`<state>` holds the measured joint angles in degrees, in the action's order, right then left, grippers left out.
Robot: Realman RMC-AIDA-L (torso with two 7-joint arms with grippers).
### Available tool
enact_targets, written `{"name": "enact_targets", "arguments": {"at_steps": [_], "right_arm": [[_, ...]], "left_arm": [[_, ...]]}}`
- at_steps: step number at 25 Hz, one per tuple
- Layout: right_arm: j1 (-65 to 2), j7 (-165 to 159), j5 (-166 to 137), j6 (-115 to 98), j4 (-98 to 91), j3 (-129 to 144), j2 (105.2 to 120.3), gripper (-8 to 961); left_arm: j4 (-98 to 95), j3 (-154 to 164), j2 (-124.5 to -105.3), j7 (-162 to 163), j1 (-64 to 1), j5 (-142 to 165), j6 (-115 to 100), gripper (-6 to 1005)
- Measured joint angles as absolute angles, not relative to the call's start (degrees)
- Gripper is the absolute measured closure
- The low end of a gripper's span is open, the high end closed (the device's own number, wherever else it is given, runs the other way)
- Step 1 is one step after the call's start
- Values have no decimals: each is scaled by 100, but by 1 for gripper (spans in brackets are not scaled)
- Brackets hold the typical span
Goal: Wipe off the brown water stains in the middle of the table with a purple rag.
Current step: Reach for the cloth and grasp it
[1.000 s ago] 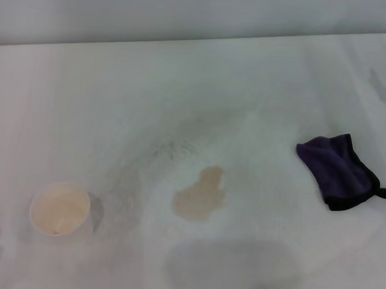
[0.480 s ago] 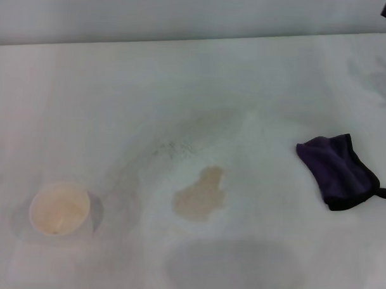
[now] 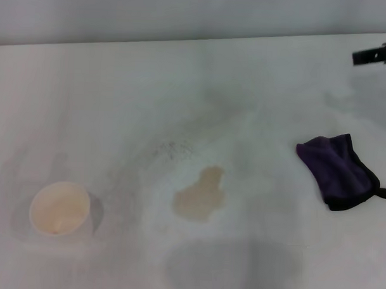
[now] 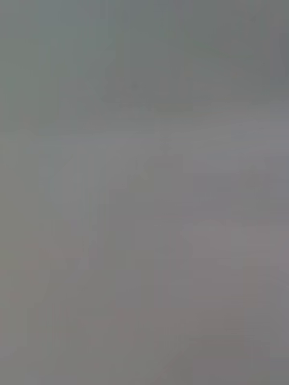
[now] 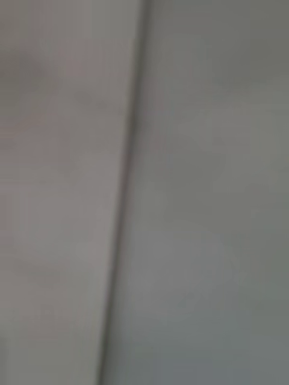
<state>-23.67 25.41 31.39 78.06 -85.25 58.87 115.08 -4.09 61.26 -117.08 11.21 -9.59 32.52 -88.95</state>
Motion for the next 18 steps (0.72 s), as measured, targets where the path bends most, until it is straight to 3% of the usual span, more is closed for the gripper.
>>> {"name": "enact_targets", "arguments": {"at_steps": [18], "right_arm": [[-2765, 1307, 2265, 8936, -8298, 7363, 11532, 118]], "left_arm": [[-677, 6090, -11689, 1117, -1085, 3237, -8532, 128]]}}
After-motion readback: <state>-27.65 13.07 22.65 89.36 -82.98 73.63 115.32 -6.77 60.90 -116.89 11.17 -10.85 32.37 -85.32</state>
